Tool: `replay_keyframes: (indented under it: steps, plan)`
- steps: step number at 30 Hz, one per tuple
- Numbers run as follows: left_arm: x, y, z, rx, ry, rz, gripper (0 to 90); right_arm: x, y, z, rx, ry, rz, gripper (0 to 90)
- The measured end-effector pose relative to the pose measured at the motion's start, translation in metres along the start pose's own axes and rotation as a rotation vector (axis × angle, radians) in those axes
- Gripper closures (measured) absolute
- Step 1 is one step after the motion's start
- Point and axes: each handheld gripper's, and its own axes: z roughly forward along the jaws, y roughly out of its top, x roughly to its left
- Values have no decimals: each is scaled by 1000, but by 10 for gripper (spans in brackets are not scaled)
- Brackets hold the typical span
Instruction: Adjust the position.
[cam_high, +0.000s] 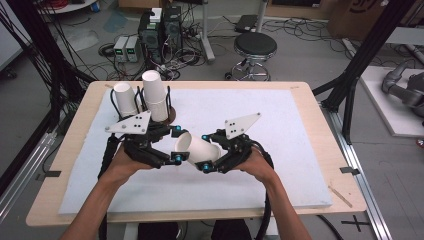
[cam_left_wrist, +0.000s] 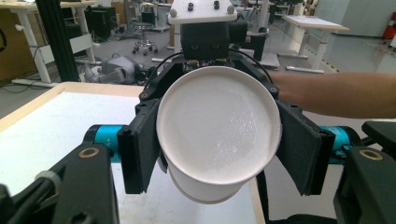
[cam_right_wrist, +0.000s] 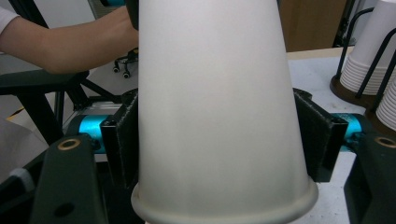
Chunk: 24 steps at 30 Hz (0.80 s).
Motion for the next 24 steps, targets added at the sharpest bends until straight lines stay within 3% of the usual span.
replay_keyframes:
  steps: [6, 9, 10, 12, 15, 24]
  plan:
    - [0, 0, 0, 3, -2, 1, 351, 0, 0, 0, 1, 0, -7, 293]
    - [-2, 0, 0, 1, 20, 19, 343, 0, 0, -1, 2, -6, -7, 293]
    - [-2, 0, -1, -2, 30, 16, 299, 0, 0, -1, 2, -8, -5, 293]
    - [-1, -1, -3, 2, 40, -3, 114, 1, 0, -3, 2, -14, 0, 292]
    - [1, -3, -8, 25, 67, -39, 58, 1, 0, -5, 2, -20, -2, 292]
    - [0, -4, -22, 72, 101, -36, 58, 1, -1, -6, 45, -41, 21, 291]
